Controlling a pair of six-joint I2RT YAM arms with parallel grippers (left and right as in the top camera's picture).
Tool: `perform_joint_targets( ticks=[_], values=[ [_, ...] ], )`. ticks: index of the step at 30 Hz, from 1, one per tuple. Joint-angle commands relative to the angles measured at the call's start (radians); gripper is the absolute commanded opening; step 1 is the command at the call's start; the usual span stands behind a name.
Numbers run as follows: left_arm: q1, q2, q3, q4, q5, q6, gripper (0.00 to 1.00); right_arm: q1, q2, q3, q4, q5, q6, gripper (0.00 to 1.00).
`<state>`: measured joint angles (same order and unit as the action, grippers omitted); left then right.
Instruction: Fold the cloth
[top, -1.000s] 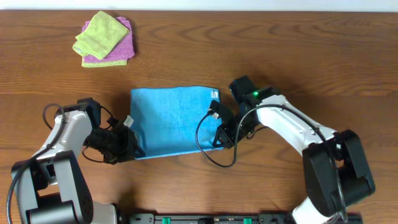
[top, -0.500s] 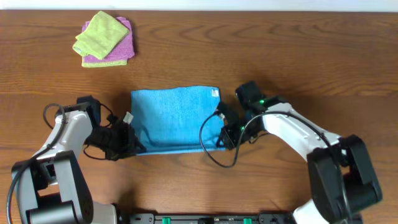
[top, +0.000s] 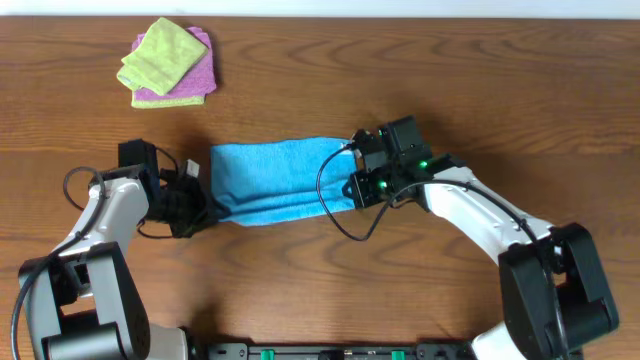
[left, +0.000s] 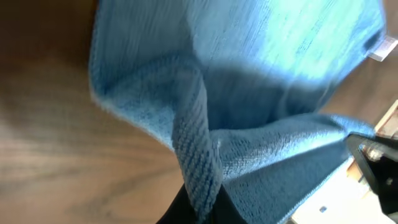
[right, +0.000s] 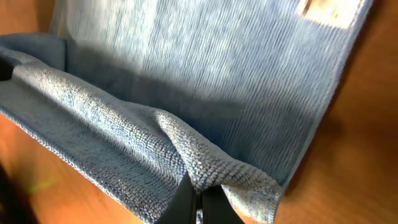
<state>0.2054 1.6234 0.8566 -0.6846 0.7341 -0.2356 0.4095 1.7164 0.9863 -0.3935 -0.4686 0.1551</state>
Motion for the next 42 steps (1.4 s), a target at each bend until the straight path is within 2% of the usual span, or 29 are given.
perform_joint_targets(
  ticks=[1, 9, 14, 31, 42],
  values=[
    [-0.004, -0.01, 0.027, 0.048, -0.032, -0.099, 0.06, -0.016, -0.016, 0.0, 0.028, 0.107, 0.047, 0.02],
    [-0.068, -0.01, 0.032, 0.228, -0.088, -0.265, 0.06, -0.016, -0.014, 0.0, 0.141, 0.179, 0.077, 0.01],
    [-0.101, -0.01, 0.034, 0.283, -0.147, -0.319, 0.06, -0.016, -0.014, 0.0, 0.175, 0.232, 0.077, 0.01],
    [-0.22, -0.01, 0.072, 0.389, -0.454, -0.349, 0.06, -0.017, 0.08, 0.003, 0.336, 0.309, 0.077, 0.01],
    [-0.232, -0.007, 0.072, 0.446, -0.583, -0.349, 0.06, -0.018, 0.149, 0.031, 0.406, 0.336, 0.076, 0.01]
  ],
)
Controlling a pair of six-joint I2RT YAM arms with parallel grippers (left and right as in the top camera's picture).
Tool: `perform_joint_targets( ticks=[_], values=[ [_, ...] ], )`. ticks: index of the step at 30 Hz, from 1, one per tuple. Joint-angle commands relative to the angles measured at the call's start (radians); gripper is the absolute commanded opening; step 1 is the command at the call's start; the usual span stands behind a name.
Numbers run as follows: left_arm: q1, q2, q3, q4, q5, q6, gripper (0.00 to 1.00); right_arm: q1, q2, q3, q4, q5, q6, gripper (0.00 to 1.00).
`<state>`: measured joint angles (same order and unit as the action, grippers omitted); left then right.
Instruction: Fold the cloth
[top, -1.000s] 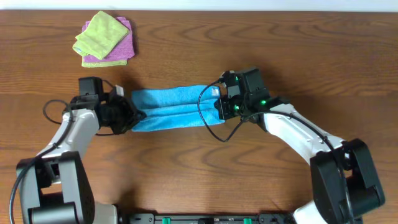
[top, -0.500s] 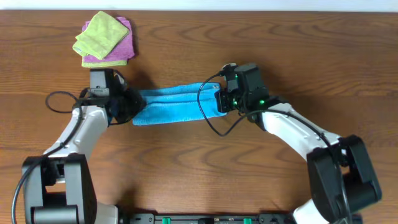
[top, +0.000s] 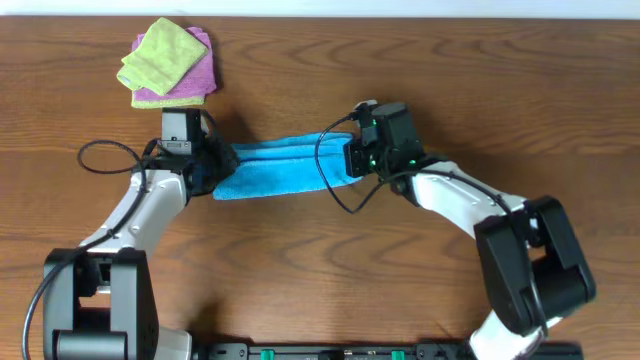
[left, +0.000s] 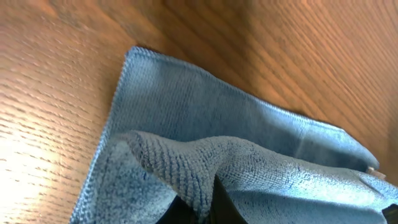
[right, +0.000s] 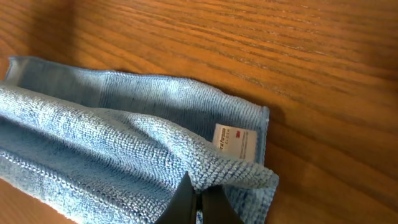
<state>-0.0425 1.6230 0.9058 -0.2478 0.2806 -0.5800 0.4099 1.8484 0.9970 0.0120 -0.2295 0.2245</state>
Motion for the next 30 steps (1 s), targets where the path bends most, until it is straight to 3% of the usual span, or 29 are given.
perform_joint_targets(
  ticks=[1, 30],
  values=[
    [0.016, -0.005, 0.023, 0.017, -0.132, -0.004, 0.06, -0.018, 0.017, 0.022, 0.0, 0.1, 0.006, 0.01],
    [0.016, 0.163, 0.023, 0.161, -0.188, 0.0, 0.06, -0.027, 0.167, 0.097, 0.066, 0.174, -0.024, 0.01]
  ],
)
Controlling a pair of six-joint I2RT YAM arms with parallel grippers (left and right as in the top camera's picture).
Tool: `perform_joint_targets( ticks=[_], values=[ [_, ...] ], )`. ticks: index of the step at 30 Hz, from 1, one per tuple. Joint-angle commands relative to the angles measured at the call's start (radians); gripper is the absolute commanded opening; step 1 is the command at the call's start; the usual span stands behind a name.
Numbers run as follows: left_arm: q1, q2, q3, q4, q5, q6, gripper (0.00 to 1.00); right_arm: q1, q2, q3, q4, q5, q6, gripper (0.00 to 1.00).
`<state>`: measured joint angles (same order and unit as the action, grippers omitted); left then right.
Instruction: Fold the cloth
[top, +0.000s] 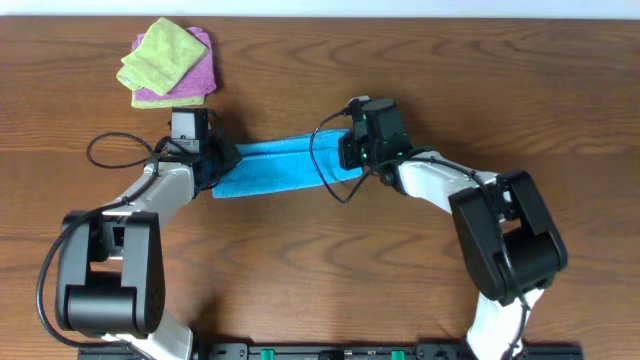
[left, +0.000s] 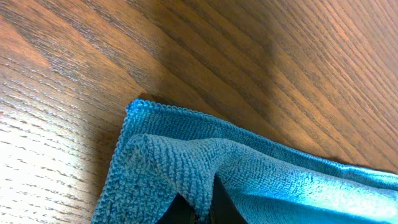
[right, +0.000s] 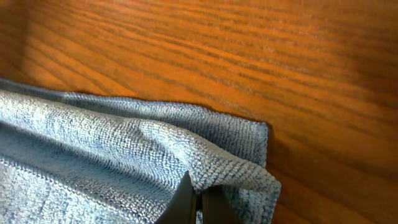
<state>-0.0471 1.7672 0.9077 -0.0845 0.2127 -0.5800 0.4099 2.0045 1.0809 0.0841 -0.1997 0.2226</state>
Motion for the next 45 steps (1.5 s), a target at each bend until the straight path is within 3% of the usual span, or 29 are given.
perform_joint_targets(
  ticks=[1, 5, 6, 8, 11, 12, 18, 24, 27, 28, 30, 32, 35, 45],
  values=[
    [0.02, 0.023, 0.021, 0.0, -0.12, 0.0, 0.06, -0.031, 0.011, 0.013, -0.007, 0.144, -0.022, 0.01],
    [0.02, 0.045, 0.021, 0.0, -0.119, 0.0, 0.06, -0.04, 0.011, 0.013, -0.013, 0.144, -0.022, 0.02],
    [0.02, 0.045, 0.021, -0.001, -0.119, 0.0, 0.07, -0.043, 0.011, 0.013, -0.014, 0.143, -0.022, 0.14],
    [0.02, 0.044, 0.021, 0.003, -0.119, 0.0, 0.21, -0.044, 0.01, 0.013, -0.017, 0.144, -0.022, 0.37],
    [0.021, 0.036, 0.021, 0.003, -0.116, 0.015, 0.5, -0.044, 0.003, 0.013, -0.027, 0.142, -0.021, 0.56],
    [0.021, 0.03, 0.023, 0.002, -0.112, 0.035, 0.53, -0.044, -0.003, 0.013, -0.034, 0.14, -0.021, 0.59],
    [0.021, -0.037, 0.027, -0.035, -0.111, 0.109, 0.8, -0.044, -0.071, 0.013, -0.086, 0.14, -0.021, 0.63],
    [0.021, -0.138, 0.027, -0.097, -0.112, 0.111, 0.84, -0.044, -0.173, 0.013, -0.16, 0.128, 0.001, 0.69],
    [0.021, -0.189, 0.027, -0.133, -0.111, 0.113, 0.83, -0.044, -0.221, 0.013, -0.196, 0.104, 0.022, 0.71],
    [0.021, -0.202, 0.027, -0.144, -0.111, 0.113, 0.78, -0.044, -0.23, 0.013, -0.206, 0.1, 0.036, 0.72],
    [0.02, -0.218, 0.027, -0.155, -0.103, 0.113, 0.45, -0.045, -0.251, 0.013, -0.239, 0.065, 0.09, 0.81],
    [0.02, -0.213, 0.027, -0.153, -0.057, 0.112, 0.2, -0.056, -0.26, 0.013, -0.27, -0.03, 0.17, 0.91],
    [0.019, -0.192, 0.027, -0.149, -0.005, 0.111, 0.06, -0.084, -0.259, 0.013, -0.298, -0.183, 0.264, 0.99],
    [0.001, -0.06, 0.026, -0.113, 0.014, 0.109, 0.06, -0.122, -0.255, 0.013, -0.428, -0.205, 0.343, 0.99]
  ],
)
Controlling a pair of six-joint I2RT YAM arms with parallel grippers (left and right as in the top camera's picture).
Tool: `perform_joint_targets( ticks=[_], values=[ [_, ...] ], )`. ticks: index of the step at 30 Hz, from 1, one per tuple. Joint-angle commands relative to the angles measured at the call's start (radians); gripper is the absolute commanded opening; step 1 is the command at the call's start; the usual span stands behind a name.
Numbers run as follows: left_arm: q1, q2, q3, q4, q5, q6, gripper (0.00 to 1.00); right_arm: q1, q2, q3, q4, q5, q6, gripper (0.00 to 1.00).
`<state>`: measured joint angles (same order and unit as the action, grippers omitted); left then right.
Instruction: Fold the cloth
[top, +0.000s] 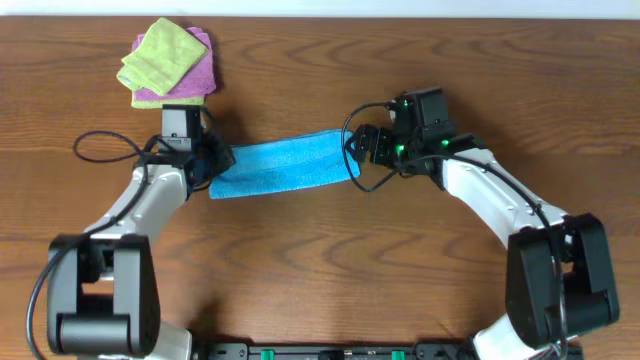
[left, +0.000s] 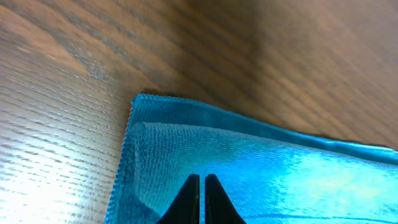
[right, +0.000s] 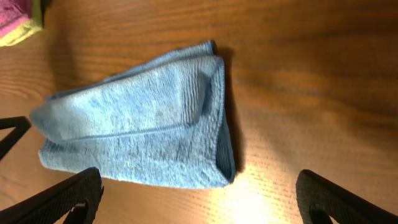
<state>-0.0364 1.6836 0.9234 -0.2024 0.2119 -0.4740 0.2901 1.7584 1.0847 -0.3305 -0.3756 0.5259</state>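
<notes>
The blue cloth (top: 280, 165) lies on the wooden table as a long folded strip, its doubled layers showing in the right wrist view (right: 143, 124). My left gripper (top: 213, 160) is at the strip's left end. In the left wrist view its fingers (left: 200, 182) stand together over the flat cloth (left: 280, 168), with no fabric seen pinched between them. My right gripper (top: 362, 148) is just right of the strip's right end. It is wide open (right: 199, 196) and holds nothing, with the folded end lying ahead of its fingers.
A yellow-green cloth (top: 160, 52) rests on a pink cloth (top: 185, 85) at the table's back left, just beyond my left arm. A corner of that pile shows in the right wrist view (right: 15, 22). Black cables loop beside both wrists.
My right gripper has let go of the cloth's right end, opened wide and drawn back to the right. The raised pinch at the left end is gone and the cloth lies flat there.
Both grippers held the near edge of the spread cloth, one at each end. Then they held that edge farther back, with the cloth doubled into a strip, and then lower at its far edge. Now the strip lies flat and the right gripper is off it.
</notes>
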Motion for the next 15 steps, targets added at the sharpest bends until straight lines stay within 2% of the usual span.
perform_joint_targets(
  ticks=[1, 15],
  values=[
    [-0.012, 0.031, 0.011, 0.009, 0.014, 0.003, 0.06, 0.0, -0.005, 0.009, -0.018, -0.029, 0.043, 0.99],
    [-0.024, 0.147, 0.011, 0.035, -0.002, 0.002, 0.06, 0.031, 0.087, 0.006, -0.001, -0.048, 0.08, 0.99]
  ],
)
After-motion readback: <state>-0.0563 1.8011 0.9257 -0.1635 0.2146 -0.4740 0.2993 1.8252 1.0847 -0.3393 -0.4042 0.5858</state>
